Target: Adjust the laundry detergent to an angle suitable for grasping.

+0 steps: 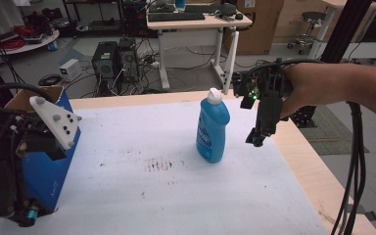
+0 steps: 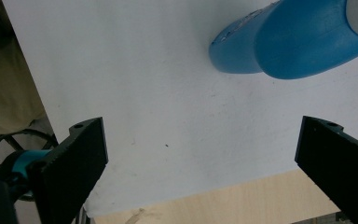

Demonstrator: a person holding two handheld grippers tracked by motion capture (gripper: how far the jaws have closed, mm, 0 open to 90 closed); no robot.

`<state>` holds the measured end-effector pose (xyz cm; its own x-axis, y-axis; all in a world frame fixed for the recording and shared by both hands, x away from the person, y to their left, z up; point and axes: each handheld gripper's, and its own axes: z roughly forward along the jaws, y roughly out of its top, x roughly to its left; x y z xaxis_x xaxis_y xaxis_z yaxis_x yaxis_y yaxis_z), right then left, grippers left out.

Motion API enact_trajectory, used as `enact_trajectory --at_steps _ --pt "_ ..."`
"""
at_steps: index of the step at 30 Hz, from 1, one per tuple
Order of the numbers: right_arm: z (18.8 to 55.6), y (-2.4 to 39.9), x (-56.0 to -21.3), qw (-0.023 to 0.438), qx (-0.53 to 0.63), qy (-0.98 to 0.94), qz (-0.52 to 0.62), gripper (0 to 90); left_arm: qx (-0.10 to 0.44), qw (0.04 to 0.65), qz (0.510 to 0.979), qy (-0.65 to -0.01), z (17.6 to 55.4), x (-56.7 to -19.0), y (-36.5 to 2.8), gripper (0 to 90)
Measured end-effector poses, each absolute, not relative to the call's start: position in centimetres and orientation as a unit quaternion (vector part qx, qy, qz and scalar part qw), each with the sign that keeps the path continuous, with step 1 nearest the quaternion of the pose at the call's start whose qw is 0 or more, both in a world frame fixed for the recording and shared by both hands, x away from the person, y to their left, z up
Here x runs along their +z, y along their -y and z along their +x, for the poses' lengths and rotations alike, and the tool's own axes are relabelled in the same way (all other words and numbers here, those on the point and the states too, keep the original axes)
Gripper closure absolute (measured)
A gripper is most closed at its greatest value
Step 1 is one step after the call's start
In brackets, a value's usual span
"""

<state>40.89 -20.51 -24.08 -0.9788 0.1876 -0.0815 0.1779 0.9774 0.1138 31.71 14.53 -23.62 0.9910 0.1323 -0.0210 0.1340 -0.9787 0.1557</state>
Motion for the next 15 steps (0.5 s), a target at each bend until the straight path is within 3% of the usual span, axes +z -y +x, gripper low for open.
enact_trajectory --at_steps 15 --pt "40.82 21.22 -23.66 0.056 0.056 -0.989 0.125 1.4 -0.003 0.079 0.995 -0.068 31.82 -23.52 -14.39 1.7"
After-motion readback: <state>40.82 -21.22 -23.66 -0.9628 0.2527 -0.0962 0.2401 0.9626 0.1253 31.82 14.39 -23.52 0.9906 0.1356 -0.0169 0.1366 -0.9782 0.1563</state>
